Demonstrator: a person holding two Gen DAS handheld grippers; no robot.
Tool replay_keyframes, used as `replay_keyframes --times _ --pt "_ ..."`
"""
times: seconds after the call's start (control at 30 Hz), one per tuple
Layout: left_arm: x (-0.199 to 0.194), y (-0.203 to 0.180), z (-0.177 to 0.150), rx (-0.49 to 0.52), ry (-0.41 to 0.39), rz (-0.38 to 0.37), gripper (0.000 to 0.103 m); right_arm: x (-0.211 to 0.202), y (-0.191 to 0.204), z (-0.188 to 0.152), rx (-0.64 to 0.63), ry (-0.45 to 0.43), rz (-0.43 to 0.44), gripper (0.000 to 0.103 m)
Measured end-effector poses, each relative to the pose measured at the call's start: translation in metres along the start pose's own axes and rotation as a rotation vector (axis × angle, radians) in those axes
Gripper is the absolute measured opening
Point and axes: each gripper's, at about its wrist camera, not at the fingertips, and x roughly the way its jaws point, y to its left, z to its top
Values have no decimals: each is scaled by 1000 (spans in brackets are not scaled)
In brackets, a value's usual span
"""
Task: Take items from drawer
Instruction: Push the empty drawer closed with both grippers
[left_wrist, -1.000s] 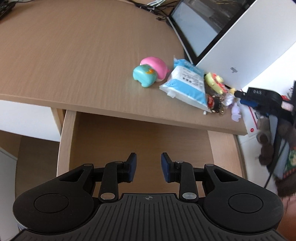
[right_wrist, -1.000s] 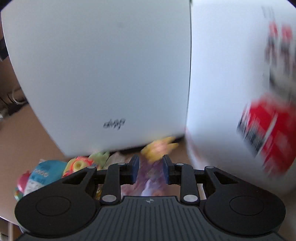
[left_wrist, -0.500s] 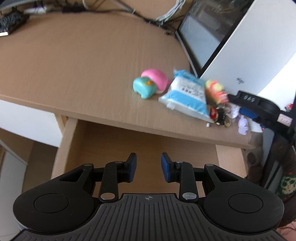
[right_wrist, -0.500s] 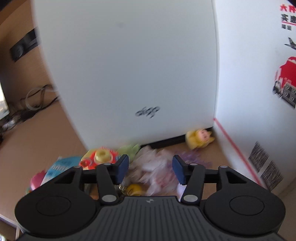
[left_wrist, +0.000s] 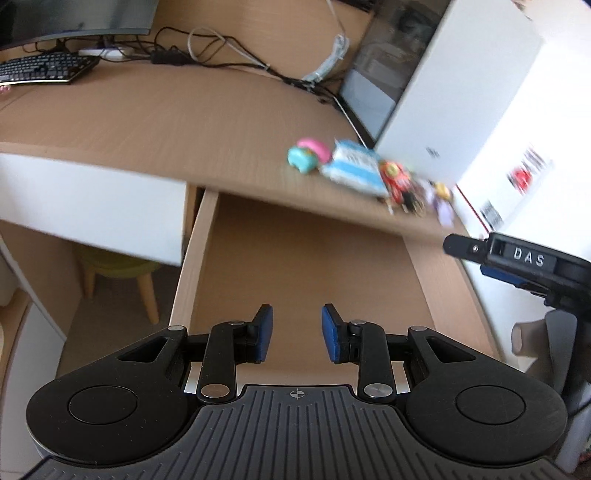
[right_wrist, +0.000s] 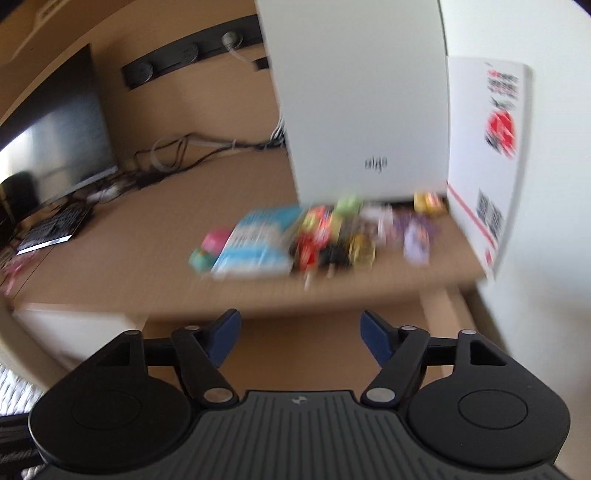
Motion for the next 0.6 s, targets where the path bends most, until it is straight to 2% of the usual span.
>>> replay_keyframes --times 0.23,0.3,0.6 --pt "-27 -1 -58 80 50 21 32 -64 20 -83 -53 84 -32 75" --pt "-31 -2 -73 94 53 25 32 -77 22 -102 -74 99 -51 81" --pt "-23 -7 -121 136 78 40 32 -88 6 -171 -57 173 -123 84"
